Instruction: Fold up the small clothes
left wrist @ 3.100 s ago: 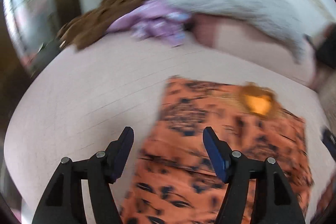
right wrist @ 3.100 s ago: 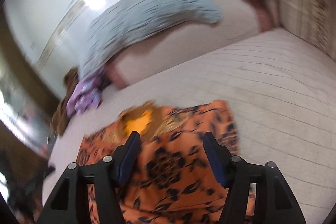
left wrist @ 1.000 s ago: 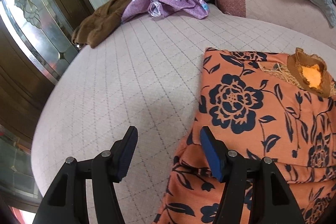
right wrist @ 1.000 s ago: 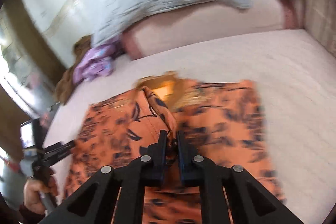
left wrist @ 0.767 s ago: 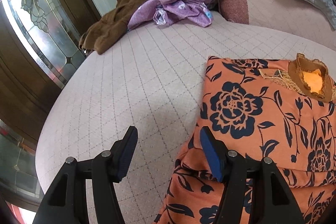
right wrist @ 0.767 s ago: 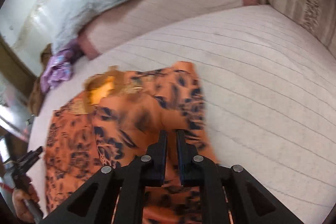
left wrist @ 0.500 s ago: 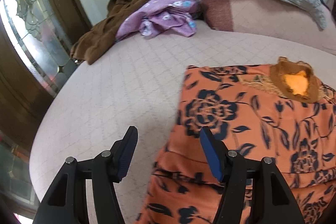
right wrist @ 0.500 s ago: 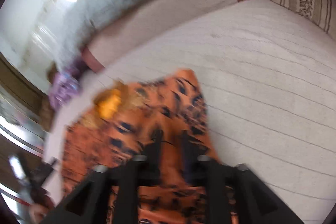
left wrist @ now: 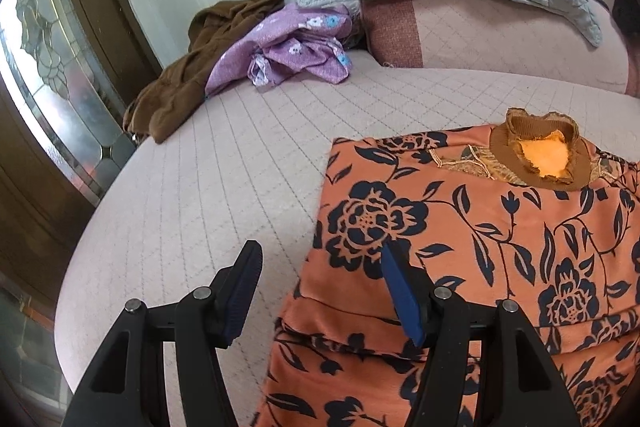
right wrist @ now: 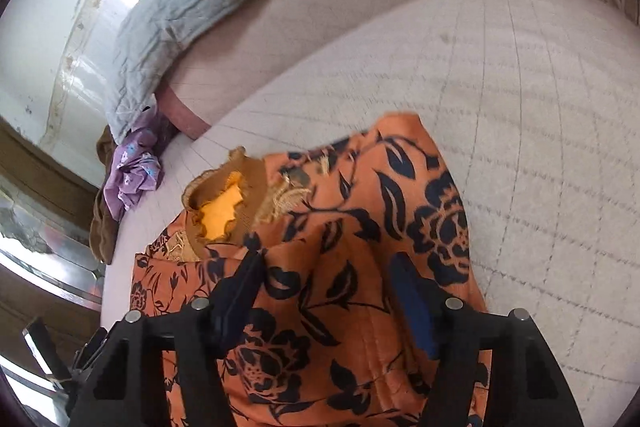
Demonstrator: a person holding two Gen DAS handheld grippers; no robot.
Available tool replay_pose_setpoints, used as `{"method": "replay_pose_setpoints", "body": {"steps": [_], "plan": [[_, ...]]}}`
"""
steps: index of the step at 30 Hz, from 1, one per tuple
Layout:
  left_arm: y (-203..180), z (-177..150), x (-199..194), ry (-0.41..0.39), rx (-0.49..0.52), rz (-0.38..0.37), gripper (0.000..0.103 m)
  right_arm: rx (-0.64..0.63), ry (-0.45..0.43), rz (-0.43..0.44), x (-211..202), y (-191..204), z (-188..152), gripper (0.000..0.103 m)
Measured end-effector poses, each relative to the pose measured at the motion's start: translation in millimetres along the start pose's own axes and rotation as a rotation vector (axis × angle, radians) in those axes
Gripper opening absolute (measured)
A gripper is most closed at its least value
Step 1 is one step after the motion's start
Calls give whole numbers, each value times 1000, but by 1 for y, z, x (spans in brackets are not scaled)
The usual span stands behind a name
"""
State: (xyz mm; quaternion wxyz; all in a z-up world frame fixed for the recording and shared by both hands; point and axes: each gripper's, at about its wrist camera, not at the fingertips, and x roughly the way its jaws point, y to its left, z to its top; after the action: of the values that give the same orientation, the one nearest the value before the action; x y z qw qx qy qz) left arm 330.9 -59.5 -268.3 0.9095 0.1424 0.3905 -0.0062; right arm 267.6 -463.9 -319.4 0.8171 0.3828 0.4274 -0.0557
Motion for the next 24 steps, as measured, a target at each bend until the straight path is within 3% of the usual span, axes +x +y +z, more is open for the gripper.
{"method": "replay_pose_setpoints", "body": {"steps": [1,4,12,14,17,19,21,22,24], "plan": [[1,0,0,-2,6,-2,63,18,30,37,4,-3,0,69],[0,-3,2,5,31,-1,63,25,48,42,7,-3,1,69],[-2,-3,0,2,39,-10,63,34,11,56,-17,-14,12,68],[-5,-3,0,2,38,-18,63,31,53,37,-9,-16,11,54],[-11,-4,1,10,44,-26,63,-14,120,16,11,-10,3,47],[-12,-4,2,12,48,-24,63,-93,98,-47,15,4,-3,46],[-13,-4,4,18,47,-25,63,-171,92,-98,17,17,-10,28],[-12,-4,4,22,44,-25,63,-177,88,-85,15,20,-11,13],[-11,-3,4,23,32,-27,63,-207,28,-100,3,29,-14,12]]}}
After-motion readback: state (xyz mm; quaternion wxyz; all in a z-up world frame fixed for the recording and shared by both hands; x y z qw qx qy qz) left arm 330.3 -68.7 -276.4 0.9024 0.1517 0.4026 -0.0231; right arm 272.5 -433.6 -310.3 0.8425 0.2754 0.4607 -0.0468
